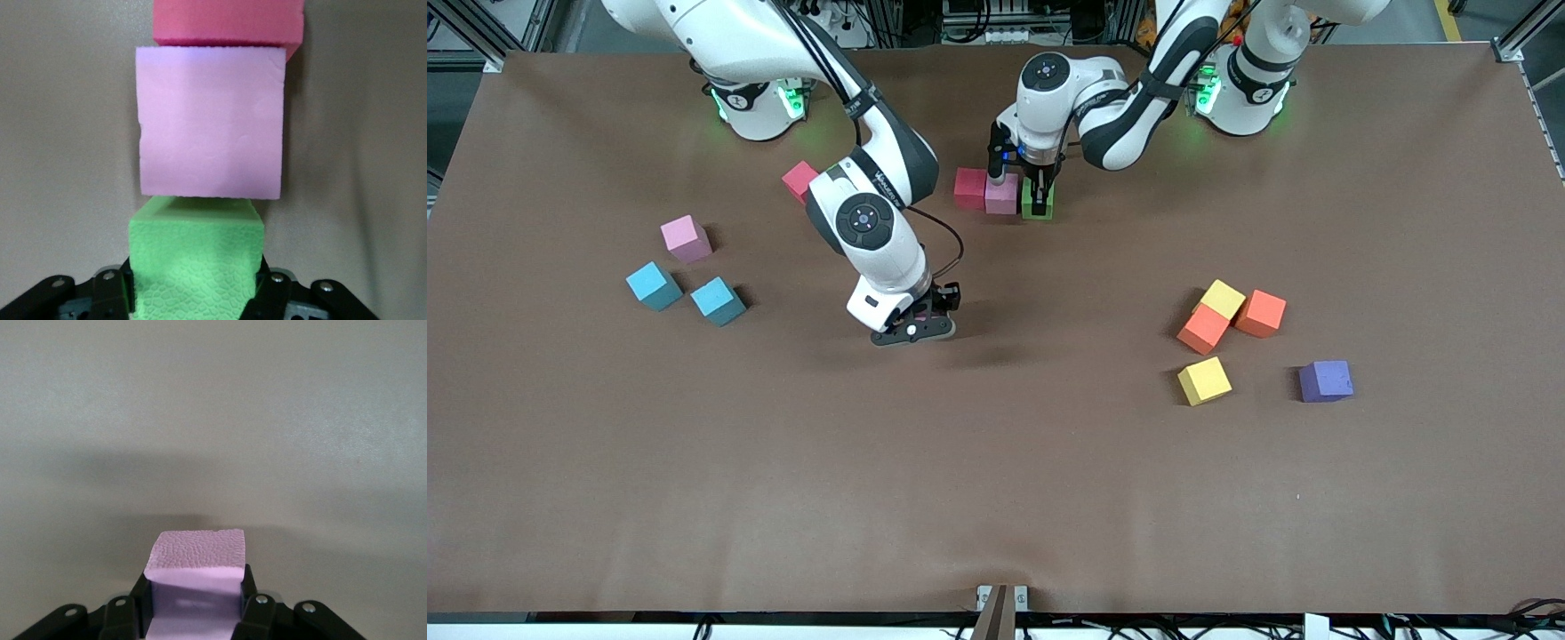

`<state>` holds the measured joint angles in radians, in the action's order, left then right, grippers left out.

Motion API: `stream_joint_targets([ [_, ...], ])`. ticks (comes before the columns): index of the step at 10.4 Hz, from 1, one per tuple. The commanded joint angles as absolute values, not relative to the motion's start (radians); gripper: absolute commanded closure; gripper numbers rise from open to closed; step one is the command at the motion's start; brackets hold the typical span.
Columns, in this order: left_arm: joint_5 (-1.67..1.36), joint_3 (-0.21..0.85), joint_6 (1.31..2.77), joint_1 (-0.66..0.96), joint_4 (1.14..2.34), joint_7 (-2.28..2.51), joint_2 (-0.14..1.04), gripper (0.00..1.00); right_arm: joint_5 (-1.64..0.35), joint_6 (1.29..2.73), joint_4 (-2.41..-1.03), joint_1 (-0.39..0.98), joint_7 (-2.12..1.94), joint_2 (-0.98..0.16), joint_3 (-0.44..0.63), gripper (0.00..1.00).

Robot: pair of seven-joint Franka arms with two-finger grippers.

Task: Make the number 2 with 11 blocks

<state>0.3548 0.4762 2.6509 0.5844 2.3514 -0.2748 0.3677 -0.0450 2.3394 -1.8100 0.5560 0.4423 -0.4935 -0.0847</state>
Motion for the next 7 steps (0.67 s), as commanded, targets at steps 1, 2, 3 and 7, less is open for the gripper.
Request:
stream_joint_targets([
  [1, 0.364, 0.474, 2.665, 0.589, 2.332, -0.265, 0.391, 0.76, -0.055, 2.332, -1.786, 0.565, 0.459, -0.506, -0.083, 0.74],
  [2, 0.364, 0.474, 2.665, 0.589, 2.332, -0.265, 0.391, 0.76, -0.055, 2.332, -1.786, 0.565, 0.459, -0.506, -0.083, 0.74],
  [3, 0.362, 0.474, 2.665, 0.589, 2.327, -0.264, 0.391, 0.75, -0.055, 2.332, -1.786, 0.565, 0.459, -0.506, -0.083, 0.74],
  [7, 0.362, 0.474, 2.665, 0.597, 2.318, -0.250, 0.402, 0.74, -0.055, 2.330, -1.779, 0.565, 0.459, -0.506, -0.083, 0.74],
])
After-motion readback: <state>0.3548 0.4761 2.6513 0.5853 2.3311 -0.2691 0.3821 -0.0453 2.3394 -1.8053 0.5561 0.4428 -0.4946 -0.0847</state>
